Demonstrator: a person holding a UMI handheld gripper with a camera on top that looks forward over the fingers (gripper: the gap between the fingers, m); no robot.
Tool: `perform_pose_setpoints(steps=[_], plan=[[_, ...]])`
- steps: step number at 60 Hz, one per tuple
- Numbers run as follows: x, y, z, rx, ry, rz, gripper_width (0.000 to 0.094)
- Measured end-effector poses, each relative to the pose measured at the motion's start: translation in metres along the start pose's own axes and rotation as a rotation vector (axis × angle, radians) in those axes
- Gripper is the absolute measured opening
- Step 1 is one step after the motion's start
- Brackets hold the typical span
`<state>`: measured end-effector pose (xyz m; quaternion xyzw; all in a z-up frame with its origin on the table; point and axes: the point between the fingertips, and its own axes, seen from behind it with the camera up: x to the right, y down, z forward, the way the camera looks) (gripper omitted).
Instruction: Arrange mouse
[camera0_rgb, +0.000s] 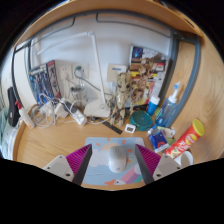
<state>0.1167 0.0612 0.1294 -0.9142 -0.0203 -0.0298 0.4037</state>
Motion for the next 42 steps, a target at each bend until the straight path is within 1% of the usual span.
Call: perform_pose_setpoints(steps=[12, 19, 34, 42], plan=[[-0.015, -0.046, -0.094, 0.103, 0.010, 0.029, 0.0867], [-0.017, -0.055, -0.126, 0.136, 0.029, 0.031, 0.0867], [-0.034, -0.050, -0.152, 0.154, 0.029, 0.040, 0.0866], [-0.033, -0.042, -0.156, 0.140, 0.047, 0.033, 0.0858]])
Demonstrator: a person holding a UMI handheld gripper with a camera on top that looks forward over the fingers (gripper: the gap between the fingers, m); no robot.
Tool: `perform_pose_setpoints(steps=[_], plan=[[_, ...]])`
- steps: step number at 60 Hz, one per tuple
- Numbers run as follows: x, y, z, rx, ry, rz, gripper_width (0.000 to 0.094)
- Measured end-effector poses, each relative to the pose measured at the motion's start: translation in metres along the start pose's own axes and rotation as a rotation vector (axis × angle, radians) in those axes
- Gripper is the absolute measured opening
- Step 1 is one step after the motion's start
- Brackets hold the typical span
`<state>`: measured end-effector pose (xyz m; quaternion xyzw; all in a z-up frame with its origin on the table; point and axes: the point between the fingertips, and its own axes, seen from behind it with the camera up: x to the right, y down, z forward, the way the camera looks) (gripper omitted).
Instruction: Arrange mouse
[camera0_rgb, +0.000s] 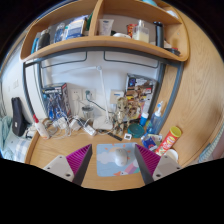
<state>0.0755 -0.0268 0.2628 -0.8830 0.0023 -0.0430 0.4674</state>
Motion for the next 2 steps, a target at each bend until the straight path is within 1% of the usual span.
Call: perform_pose_setpoints(steps=[2], plan=[[0.0008, 0.0019, -0.0002, -0.002, 0.003, -0.004, 0.0862]])
